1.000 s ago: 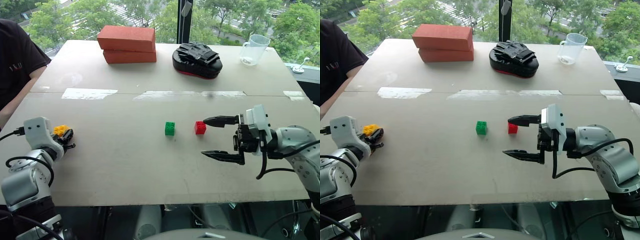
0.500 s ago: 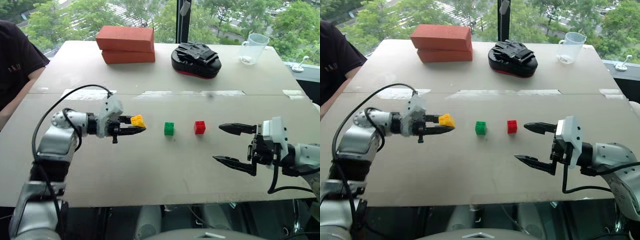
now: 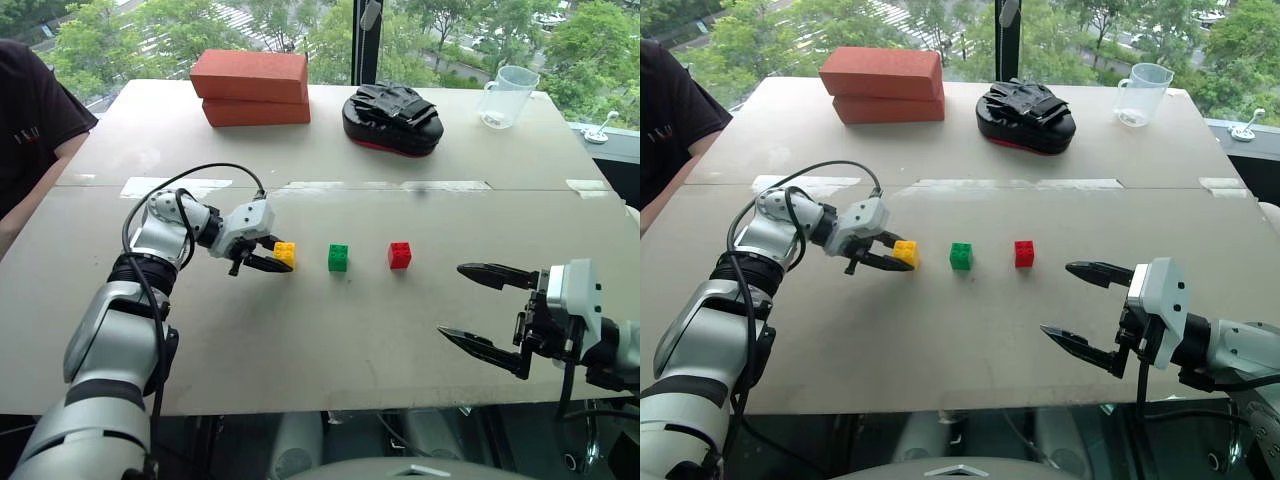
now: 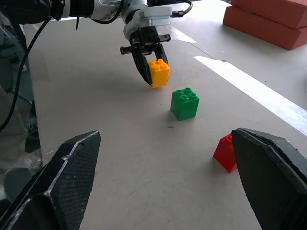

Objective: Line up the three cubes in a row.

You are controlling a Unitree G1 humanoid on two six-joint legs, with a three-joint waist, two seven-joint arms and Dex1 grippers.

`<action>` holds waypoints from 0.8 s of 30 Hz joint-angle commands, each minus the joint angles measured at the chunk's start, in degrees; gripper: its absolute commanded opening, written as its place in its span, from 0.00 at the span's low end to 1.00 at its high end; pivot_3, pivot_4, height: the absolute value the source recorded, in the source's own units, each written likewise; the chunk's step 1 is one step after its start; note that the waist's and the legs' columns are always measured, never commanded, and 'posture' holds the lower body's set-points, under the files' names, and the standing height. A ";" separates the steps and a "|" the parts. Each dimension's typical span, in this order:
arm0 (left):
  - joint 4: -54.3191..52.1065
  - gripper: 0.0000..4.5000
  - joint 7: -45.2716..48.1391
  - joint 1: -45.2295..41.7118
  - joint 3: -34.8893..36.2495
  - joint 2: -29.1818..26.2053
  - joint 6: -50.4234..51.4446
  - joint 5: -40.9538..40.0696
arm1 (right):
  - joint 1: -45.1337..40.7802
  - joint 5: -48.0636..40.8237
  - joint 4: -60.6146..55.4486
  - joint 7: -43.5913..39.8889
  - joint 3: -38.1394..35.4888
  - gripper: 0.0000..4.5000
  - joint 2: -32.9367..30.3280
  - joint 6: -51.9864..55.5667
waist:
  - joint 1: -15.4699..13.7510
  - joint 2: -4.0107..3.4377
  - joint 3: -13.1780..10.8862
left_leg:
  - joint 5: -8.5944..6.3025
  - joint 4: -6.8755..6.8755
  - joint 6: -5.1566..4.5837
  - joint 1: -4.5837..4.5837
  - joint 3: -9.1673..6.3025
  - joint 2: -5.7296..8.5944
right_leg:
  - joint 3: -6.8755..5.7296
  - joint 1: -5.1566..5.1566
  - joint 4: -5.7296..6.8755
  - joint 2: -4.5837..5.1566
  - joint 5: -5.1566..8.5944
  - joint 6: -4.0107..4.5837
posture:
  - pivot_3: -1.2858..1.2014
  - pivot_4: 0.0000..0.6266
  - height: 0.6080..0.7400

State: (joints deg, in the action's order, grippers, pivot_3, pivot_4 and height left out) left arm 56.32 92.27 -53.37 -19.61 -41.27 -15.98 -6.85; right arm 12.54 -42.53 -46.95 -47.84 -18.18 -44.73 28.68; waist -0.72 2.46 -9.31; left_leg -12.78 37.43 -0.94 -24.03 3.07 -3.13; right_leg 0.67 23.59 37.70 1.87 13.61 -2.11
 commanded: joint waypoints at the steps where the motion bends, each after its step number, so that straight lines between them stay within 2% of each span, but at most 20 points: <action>1: 2.59 0.29 0.23 -2.39 0.08 0.13 -4.52 1.14 | 0.08 -1.40 -1.83 0.42 -2.59 1.00 -1.19 -0.05 | -0.01 0.00 0.00 | 0.00 0.01 0.00 0.01 -0.01 0.00 | -0.01 -0.01 0.01 0.00 0.01 0.02 | 0.52 0.24 1.00; 5: 5.10 0.29 0.23 -2.93 0.99 0.82 -5.73 1.95 | 0.03 -1.96 -2.10 0.87 -2.93 1.00 -1.64 0.14 | -0.01 0.00 0.00 | 0.00 0.02 0.00 0.01 -0.02 0.01 | 0.00 -0.01 0.01 0.00 0.11 0.21 | 0.52 0.24 1.00; 14: 8.54 0.29 0.14 -4.46 2.16 2.50 -7.56 5.11 | 0.28 -3.12 -2.71 1.91 -3.26 1.00 -2.51 0.61 | -0.06 0.01 0.01 | 0.00 0.02 0.00 -0.03 -0.09 0.02 | -0.09 -0.01 0.00 0.00 -0.01 -0.01 | 0.52 0.24 1.00; 15: 8.91 0.53 0.13 -4.55 2.55 2.66 -7.36 5.45 | 0.38 -3.28 -2.81 1.99 -3.39 1.00 -2.58 0.67 | -0.04 0.01 0.01 | 0.00 0.02 0.00 -0.03 -0.11 0.02 | -0.10 -0.02 0.01 0.00 -0.01 -0.01 | 0.52 0.24 1.00; 16: 9.18 0.65 0.13 -4.60 2.93 2.81 -7.37 5.71 | 0.54 -3.40 -2.92 2.03 -3.55 1.00 -2.65 0.72 | -0.03 0.01 0.01 | 0.00 0.03 0.00 -0.03 -0.11 0.02 | -0.09 -0.02 0.01 0.00 -0.01 0.00 | 0.52 0.24 1.00; 17: 9.33 0.68 -0.05 -4.64 3.27 2.90 -7.66 5.93 | 0.70 -3.48 -3.00 2.06 -3.70 1.00 -2.69 0.76 | -0.06 0.01 0.01 | 0.00 0.03 0.00 -0.03 -0.11 0.02 | -0.09 -0.02 0.01 0.00 -0.01 0.00 | 0.52 0.24 1.00; 19: 9.32 0.90 0.08 -4.51 3.82 2.79 -7.28 5.85 | 0.98 -3.50 -2.99 2.05 -3.94 1.00 -2.74 0.77 | -0.06 0.01 0.01 | 0.00 0.03 0.00 -0.04 -0.12 0.02 | -0.11 -0.02 0.02 0.00 -0.01 0.00 | 0.52 0.24 1.00; 20: 9.11 0.98 0.16 -4.34 3.92 2.61 -6.94 5.51 | 1.08 -3.46 -2.95 2.02 -4.01 1.00 -2.73 0.74 | -0.04 0.01 0.01 | 0.00 0.03 0.00 -0.03 -0.12 0.02 | -0.11 -0.02 0.02 0.00 -0.01 0.00 | 0.52 0.24 1.00; 24: 5.21 0.98 0.23 -2.47 5.70 0.89 -3.81 0.71 | 1.40 -3.03 -2.49 1.70 -4.00 1.00 -2.59 0.42 | 0.02 0.01 0.01 | 0.00 0.03 0.00 -0.03 -0.13 0.02 | -0.11 -0.02 0.03 -0.01 -0.01 -0.01 | 0.52 0.24 1.00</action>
State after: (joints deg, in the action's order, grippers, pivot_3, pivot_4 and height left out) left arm 64.23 92.29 -56.04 -15.93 -38.97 -21.10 -3.06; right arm 13.76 -44.95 -48.47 -45.94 -20.69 -46.93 29.81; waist -0.70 2.47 -9.30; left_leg -12.78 37.46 -0.94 -24.07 2.91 -3.12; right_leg 0.57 23.57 37.73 1.87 13.60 -2.12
